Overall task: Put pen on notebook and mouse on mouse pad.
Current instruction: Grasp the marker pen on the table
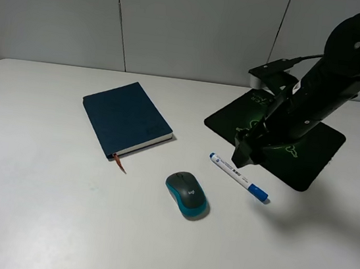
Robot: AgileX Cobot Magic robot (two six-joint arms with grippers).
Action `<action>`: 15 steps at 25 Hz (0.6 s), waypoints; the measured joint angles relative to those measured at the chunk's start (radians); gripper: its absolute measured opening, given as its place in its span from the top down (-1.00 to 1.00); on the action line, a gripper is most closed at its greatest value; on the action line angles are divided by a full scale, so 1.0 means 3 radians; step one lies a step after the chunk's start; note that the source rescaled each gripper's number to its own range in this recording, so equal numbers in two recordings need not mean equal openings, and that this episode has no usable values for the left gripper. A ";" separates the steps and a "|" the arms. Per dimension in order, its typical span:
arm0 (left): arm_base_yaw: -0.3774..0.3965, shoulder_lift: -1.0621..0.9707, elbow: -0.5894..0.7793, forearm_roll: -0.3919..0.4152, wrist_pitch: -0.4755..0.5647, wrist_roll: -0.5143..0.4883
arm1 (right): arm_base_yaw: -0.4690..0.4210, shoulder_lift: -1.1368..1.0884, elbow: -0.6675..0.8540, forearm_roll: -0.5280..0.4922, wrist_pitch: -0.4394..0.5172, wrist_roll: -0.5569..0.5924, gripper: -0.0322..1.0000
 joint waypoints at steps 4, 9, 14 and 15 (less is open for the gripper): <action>0.0000 0.0000 0.0000 0.0000 0.0000 0.0000 | 0.0009 0.0181 -0.0036 0.0029 -0.0038 0.0000 -1.00; 0.0000 0.0000 0.0000 0.0000 0.0000 0.0000 | 0.0009 0.0343 -0.0074 0.0042 -0.0077 0.0000 -1.00; 0.0000 0.0000 0.0000 0.0000 0.0000 0.0000 | 0.0009 0.0482 -0.0087 0.0042 -0.0177 0.0000 -1.00; 0.0000 0.0000 0.0000 0.0000 0.0000 0.0000 | 0.0009 0.0510 -0.0087 0.0048 -0.0189 0.0000 -1.00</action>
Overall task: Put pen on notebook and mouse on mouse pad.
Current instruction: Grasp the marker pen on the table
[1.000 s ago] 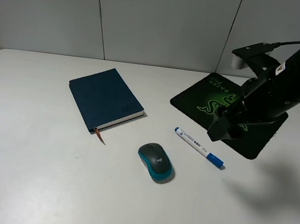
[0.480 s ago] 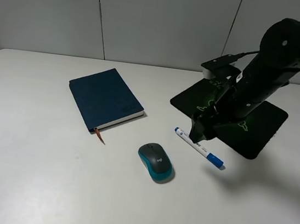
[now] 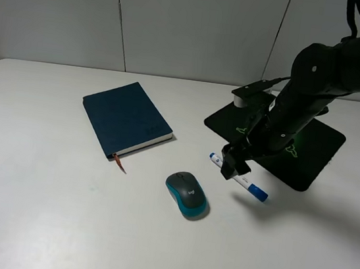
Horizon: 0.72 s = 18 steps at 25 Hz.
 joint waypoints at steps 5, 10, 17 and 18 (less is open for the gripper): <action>0.0000 0.0000 0.0000 0.0000 0.0000 0.0000 | 0.0000 0.0119 0.0000 0.0019 -0.0074 -0.0002 -1.00; 0.0000 0.0000 0.0000 0.0000 0.0000 0.0000 | 0.0000 0.0242 0.0000 0.0028 -0.0148 -0.0026 -1.00; 0.0000 0.0000 0.0000 0.0000 0.0000 0.0000 | 0.0000 0.0384 0.0000 0.0030 -0.0227 -0.0030 -1.00; 0.0000 0.0000 0.0000 0.0000 0.0000 0.0000 | 0.0000 0.0389 0.0000 0.0030 -0.0227 -0.0033 -1.00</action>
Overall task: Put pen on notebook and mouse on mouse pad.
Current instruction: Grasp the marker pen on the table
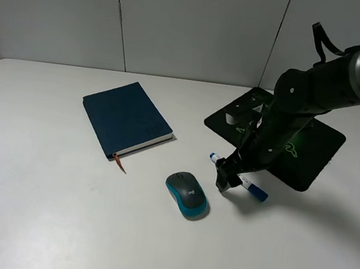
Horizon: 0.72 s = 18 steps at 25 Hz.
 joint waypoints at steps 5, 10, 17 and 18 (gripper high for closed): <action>0.0000 0.0000 0.0000 0.0000 0.0000 0.0000 | 0.0000 0.0004 0.0000 -0.0011 0.0000 -0.0007 -1.00; 0.0000 0.0000 0.0000 0.0000 0.0000 0.0000 | 0.0000 0.0004 0.0000 -0.0029 0.0000 -0.0007 -1.00; 0.0000 0.0000 0.0000 0.0000 0.0000 0.0000 | 0.0000 0.0004 0.0000 -0.0083 0.0000 -0.0007 -0.87; 0.0000 0.0000 0.0000 0.0000 0.0000 0.0000 | 0.0000 0.0004 0.0000 -0.0086 0.0003 -0.0007 -0.73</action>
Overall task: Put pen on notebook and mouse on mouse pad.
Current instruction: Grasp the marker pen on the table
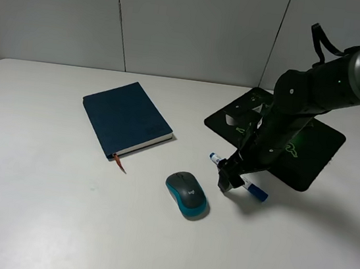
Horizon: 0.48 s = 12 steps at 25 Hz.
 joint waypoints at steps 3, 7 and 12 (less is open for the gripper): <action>0.0000 0.0000 0.0000 0.0000 0.0000 0.0000 | 0.0000 0.0000 0.0000 0.0000 0.0000 -0.0006 -0.30; 0.0000 0.0000 0.0000 0.0000 0.0000 0.0000 | 0.0000 0.0000 0.0000 -0.0001 0.0000 -0.0009 -0.13; 0.0000 0.0000 0.0000 0.0000 0.0000 0.0000 | 0.0000 0.0000 0.0000 -0.0001 0.0010 -0.0009 0.41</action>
